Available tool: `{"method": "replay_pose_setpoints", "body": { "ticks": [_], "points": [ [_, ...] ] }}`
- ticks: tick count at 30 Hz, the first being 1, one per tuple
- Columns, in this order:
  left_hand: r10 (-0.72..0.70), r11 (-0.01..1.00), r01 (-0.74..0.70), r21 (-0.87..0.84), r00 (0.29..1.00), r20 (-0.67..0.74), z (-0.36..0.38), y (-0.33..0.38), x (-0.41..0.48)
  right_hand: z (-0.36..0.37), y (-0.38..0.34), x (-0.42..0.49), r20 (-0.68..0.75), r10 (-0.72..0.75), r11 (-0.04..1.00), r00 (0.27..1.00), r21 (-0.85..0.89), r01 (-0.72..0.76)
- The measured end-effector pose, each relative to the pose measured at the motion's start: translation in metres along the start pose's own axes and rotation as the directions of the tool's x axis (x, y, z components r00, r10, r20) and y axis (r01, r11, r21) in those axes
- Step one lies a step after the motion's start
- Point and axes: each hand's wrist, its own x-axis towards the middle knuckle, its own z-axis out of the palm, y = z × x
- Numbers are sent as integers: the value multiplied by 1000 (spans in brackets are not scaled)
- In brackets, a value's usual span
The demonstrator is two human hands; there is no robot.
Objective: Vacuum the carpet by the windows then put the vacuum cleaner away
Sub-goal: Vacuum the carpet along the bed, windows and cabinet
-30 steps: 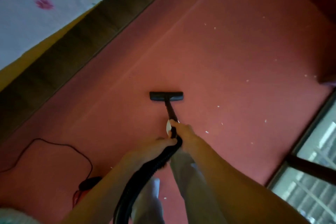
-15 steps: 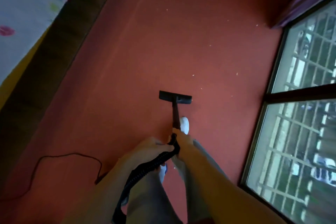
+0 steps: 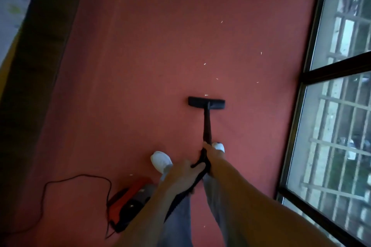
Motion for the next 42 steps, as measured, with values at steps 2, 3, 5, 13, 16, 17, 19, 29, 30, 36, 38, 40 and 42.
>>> {"method": "replay_pose_setpoints", "body": {
  "ticks": [2,3,5,13,16,17,19,29,30,36,38,40,42],
  "points": [
    [43,995,-42,-91,999,9,2,13,3,-5,-19,16,-31,20,999,999,-33,-21],
    [59,990,-60,-131,998,-11,3,20,6,-8,-36,5,0,27,1000,1000,2,-27],
    [70,981,-73,-180,997,-22,2,40,5,-12,-84,-47,60,21,996,998,80,-26],
    [65,976,-65,-208,998,-8,5,84,-42,-51,-114,-90,137,67,983,988,159,-89],
    [66,974,-58,-217,997,32,4,88,-63,-64,-106,-110,194,101,965,976,221,-143],
    [57,974,-50,-221,998,28,4,90,-65,-67,-106,-115,207,108,960,972,233,-156],
    [50,975,-50,-215,999,-1,5,92,-63,-70,-113,-121,242,112,946,964,270,-178],
    [63,934,-90,-346,994,-86,18,110,-6,-58,-165,-77,200,119,969,973,189,-157],
    [51,932,-79,-355,995,-89,17,112,1,-53,-170,-70,192,127,973,973,165,-159],
    [96,959,-118,-257,991,-96,-11,134,47,-27,-214,-35,87,102,992,991,62,-108],
    [143,953,-172,-248,981,-131,-22,145,56,-22,-235,-35,98,82,994,992,65,-88],
    [165,955,-194,-223,976,-141,-32,153,58,-18,-247,-38,108,79,994,991,61,-86],
    [159,966,-180,-185,980,-123,-41,153,54,-14,-246,-49,96,96,995,991,16,-98]
  ]
}}
